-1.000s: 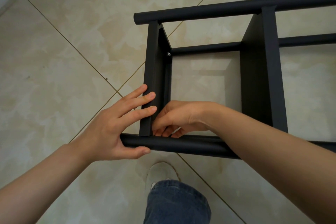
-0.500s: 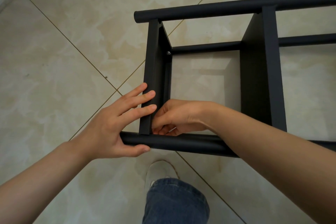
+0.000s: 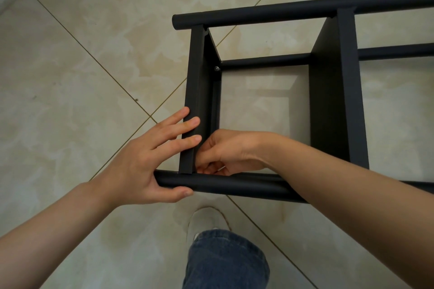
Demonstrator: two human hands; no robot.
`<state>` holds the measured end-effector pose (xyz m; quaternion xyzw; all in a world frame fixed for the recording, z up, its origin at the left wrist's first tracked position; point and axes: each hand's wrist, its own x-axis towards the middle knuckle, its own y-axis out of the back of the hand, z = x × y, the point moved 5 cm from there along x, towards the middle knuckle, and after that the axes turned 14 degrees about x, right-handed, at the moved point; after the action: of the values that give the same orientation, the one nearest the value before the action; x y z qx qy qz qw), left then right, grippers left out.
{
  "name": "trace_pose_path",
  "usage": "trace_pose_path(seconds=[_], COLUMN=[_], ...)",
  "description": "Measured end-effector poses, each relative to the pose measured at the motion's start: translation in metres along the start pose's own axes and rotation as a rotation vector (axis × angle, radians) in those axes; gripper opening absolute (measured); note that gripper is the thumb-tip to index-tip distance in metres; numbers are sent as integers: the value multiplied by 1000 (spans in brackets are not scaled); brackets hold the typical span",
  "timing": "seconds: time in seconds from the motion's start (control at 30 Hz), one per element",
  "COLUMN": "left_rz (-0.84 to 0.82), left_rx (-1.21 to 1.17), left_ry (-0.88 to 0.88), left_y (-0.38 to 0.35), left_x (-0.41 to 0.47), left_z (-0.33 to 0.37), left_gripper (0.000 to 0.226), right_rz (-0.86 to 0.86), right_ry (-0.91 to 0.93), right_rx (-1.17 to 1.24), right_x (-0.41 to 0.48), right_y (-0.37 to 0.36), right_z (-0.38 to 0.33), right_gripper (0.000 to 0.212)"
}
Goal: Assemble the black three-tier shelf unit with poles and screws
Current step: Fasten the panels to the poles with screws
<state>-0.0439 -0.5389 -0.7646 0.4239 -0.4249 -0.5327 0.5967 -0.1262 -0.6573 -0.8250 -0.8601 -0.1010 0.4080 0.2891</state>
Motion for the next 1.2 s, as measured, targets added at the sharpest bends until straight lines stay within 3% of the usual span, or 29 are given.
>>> trace_pose_path(seconds=[0.23,0.47,0.6,1.2], left_rz=[-5,-10,-3,-2], left_rx=[-7,-6,-22,-15], left_ry=[-3,6,6,3], left_y=[2,2,1,1], left_x=[2,0,0,1], left_z=[3,1,2,3], left_gripper=[74,74,73,73], right_rz=[-95,-27,-114,-28], right_ry=[-19,-22,-21,2], right_rx=[96,49,105,49], right_x=[-4,1,-3,1], right_y=[3,2,2,0], right_z=[2,4,3,2], right_gripper=[12,15,12,15])
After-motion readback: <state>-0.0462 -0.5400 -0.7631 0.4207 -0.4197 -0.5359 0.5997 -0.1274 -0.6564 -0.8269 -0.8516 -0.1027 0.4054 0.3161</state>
